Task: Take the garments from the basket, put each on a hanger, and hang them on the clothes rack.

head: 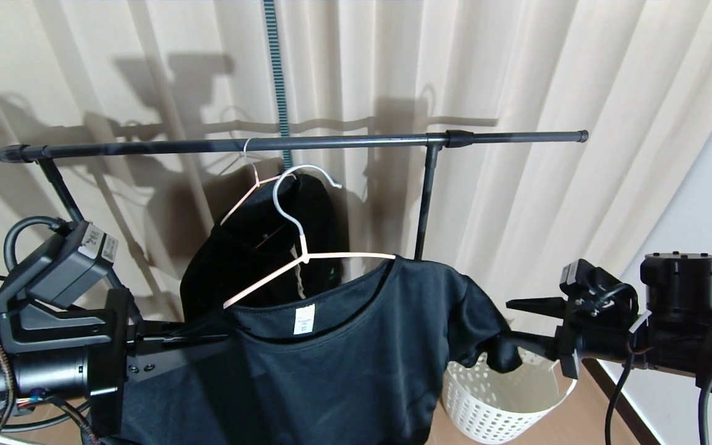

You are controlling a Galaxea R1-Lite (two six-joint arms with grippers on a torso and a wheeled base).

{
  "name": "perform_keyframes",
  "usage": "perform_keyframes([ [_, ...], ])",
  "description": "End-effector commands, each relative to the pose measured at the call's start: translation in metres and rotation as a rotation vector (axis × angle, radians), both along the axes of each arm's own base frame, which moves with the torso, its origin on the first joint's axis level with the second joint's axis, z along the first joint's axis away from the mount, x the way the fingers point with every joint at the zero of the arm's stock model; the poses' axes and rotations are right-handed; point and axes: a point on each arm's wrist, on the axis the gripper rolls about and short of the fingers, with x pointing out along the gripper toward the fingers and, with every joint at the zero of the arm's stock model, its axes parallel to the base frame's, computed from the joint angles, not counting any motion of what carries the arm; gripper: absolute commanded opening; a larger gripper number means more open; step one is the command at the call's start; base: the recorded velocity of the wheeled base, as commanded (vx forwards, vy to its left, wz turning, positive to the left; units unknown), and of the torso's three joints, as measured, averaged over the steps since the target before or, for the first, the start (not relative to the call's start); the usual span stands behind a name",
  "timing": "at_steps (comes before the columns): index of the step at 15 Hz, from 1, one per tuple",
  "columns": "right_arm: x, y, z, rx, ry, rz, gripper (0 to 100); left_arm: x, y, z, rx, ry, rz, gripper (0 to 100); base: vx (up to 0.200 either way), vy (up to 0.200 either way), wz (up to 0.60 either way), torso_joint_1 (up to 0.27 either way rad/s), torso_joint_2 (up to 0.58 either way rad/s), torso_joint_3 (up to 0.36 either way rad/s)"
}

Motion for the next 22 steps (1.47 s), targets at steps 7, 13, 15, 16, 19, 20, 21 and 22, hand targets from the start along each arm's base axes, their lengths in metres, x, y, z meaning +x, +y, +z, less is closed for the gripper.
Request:
perform_keyframes([
  [7,-0.032,0.043,0.032,0.051,-0.025,0.008,100,0.042,0.002,0.006,-0.025,0.106,0.172,0,0.0,0.0,0.0,0.0,0.0,0.0],
  [13,-0.03,0.069,0.049,0.129,0.03,-0.241,100,0.093,-0.026,0.013,-0.028,0.181,0.362,0,0.0,0.0,0.0,0.0,0.0,0.0],
  [15,-0.029,0.071,0.048,0.123,0.032,-0.253,100,0.124,-0.041,0.015,-0.052,0.211,0.446,0,0.0,0.0,0.0,0.0,0.0,0.0],
  [16,-0.03,0.071,0.048,0.121,0.034,-0.253,100,0.137,-0.046,0.014,-0.063,0.219,0.476,0,0.0,0.0,0.0,0.0,0.0,0.0],
  [19,-0.029,0.072,0.045,0.118,0.041,-0.253,100,0.179,-0.065,0.012,-0.099,0.221,0.574,0,0.0,0.0,0.0,0.0,0.0,0.0],
  [20,-0.029,0.072,0.045,0.116,0.042,-0.252,100,0.191,-0.071,0.01,-0.103,0.213,0.603,0,0.0,0.0,0.0,0.0,0.0,0.0],
  [21,-0.029,0.071,0.045,0.115,0.043,-0.254,100,0.202,-0.075,0.007,-0.104,0.213,0.627,0,0.0,0.0,0.0,0.0,0.0,0.0],
  [22,-0.029,0.071,0.045,0.115,0.043,-0.254,100,0.207,-0.079,0.002,-0.107,0.226,0.633,0,0.0,0.0,0.0,0.0,0.0,0.0],
])
